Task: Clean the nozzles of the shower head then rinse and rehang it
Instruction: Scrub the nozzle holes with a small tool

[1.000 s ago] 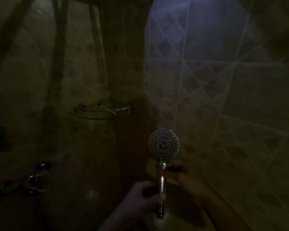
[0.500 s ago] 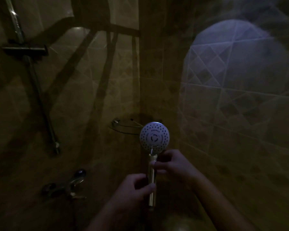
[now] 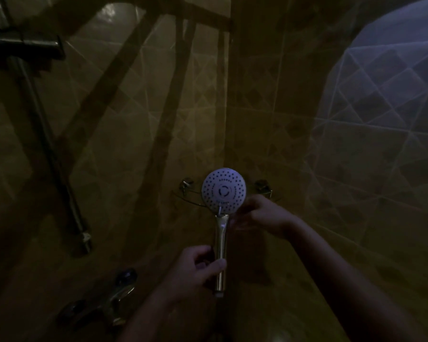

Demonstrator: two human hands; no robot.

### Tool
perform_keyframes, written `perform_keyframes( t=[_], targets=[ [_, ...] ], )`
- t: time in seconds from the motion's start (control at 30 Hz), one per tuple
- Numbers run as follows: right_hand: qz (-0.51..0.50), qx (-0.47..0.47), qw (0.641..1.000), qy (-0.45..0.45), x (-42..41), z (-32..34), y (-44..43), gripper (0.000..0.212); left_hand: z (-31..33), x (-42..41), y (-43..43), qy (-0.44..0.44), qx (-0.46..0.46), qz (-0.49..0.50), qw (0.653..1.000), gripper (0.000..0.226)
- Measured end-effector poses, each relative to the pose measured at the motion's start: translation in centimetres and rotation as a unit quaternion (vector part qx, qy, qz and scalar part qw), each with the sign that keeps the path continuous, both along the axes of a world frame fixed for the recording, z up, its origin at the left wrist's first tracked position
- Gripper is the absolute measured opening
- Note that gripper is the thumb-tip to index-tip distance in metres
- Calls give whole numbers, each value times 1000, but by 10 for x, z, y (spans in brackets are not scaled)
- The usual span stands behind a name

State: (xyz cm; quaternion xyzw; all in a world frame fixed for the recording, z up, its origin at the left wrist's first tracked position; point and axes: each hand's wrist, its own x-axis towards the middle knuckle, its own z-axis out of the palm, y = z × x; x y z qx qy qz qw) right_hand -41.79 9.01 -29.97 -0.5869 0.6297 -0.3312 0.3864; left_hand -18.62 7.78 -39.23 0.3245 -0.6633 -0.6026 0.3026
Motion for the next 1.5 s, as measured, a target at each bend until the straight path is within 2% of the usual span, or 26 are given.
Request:
perform_keyframes(
  t=[0.03,0.13,0.23,0.33,0.43,0.53,0.6,0.77,0.87,1.0,1.1,1.2,1.23,1.37,1.43,1.5],
  targets=[
    [-38,-17,999,26,-4,-5,-19,22,-3,2,-9,1,4,1,1000,73],
    [-156,-95,973,141,-7,-16,-64,9,-13,7,-35,1,17,4,1000,74],
    [-207,-166,942,204,-10,-18,-83,12,-18,8,-44,8,5,14,1000,88],
    [-207,-134,932,265,-22,-30,-111,19,-19,6,-53,18,45,20,999,68],
    [-217,-105,923,301,-36,-41,-139,24,-23,5,-59,19,64,9,998,64],
    [-205,-63,913,346,-45,-41,-159,30,-23,3,-62,16,88,-1,996,32],
    [-200,-38,915,348,-45,-35,-161,33,-23,2,-64,9,81,-1,997,18],
    [-201,-46,921,332,-48,-38,-164,27,-26,3,-68,11,71,6,997,11],
    [-189,-51,919,342,-48,-39,-164,24,-25,4,-66,12,74,7,997,19],
    [-169,-45,928,330,-47,-37,-161,21,-26,5,-64,1,66,-7,998,13],
    [-165,-94,929,318,-44,-29,-149,18,-26,3,-59,6,66,-12,998,15],
    [-210,-147,932,255,-42,-13,-124,23,-25,-2,-53,30,68,-18,997,17],
    [-226,-161,935,222,-43,-9,-114,25,-25,-4,-51,36,65,-22,997,22],
    [-239,-187,949,85,-52,7,-63,18,-24,-18,-40,24,55,-50,997,80],
    [-246,-197,948,35,-55,11,-31,26,-27,-28,-30,2,59,-68,996,105],
    [-259,-212,942,-6,-53,15,4,36,-29,-38,-18,-29,52,-89,994,115]
  ],
)
